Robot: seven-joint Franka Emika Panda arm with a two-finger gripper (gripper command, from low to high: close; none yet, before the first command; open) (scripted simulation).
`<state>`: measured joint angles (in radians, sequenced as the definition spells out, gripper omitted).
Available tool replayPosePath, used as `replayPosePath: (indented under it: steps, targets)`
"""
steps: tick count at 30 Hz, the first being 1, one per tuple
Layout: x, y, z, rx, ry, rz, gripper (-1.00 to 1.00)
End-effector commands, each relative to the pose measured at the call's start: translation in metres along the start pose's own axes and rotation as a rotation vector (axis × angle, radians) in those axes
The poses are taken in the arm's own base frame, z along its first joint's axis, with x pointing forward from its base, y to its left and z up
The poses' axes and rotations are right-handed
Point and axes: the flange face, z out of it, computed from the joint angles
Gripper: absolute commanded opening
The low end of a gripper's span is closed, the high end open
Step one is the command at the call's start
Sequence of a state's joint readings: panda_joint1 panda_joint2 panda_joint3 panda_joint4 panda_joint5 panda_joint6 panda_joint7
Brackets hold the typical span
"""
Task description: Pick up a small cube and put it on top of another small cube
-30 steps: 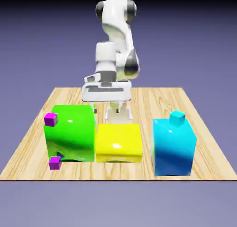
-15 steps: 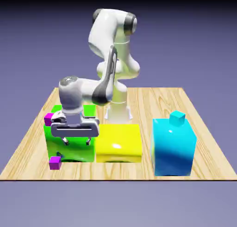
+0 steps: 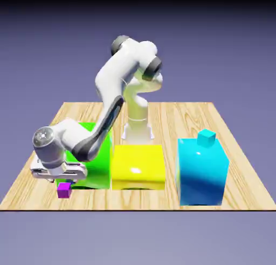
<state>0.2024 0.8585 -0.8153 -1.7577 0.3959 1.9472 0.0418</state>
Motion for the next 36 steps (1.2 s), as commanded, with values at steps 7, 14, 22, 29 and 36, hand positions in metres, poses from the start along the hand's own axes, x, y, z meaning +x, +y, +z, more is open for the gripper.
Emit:
replayPosePath:
  steps: [7,14,22,29,36]
  targets:
    - [0.005,-0.005,0.045,0.0,0.0,-0.001,-1.0]
    - [-0.071,-0.097,-0.037,0.025,-0.004,-0.292,-1.0]
    - [-0.24,-0.225,-0.096,-0.088,0.089,-0.889,-1.0]
    - [-0.424,-0.275,-0.143,-0.277,0.283,-1.39,-1.0]
    - [-0.613,-0.259,-0.17,-0.562,0.588,-1.815,-1.0]
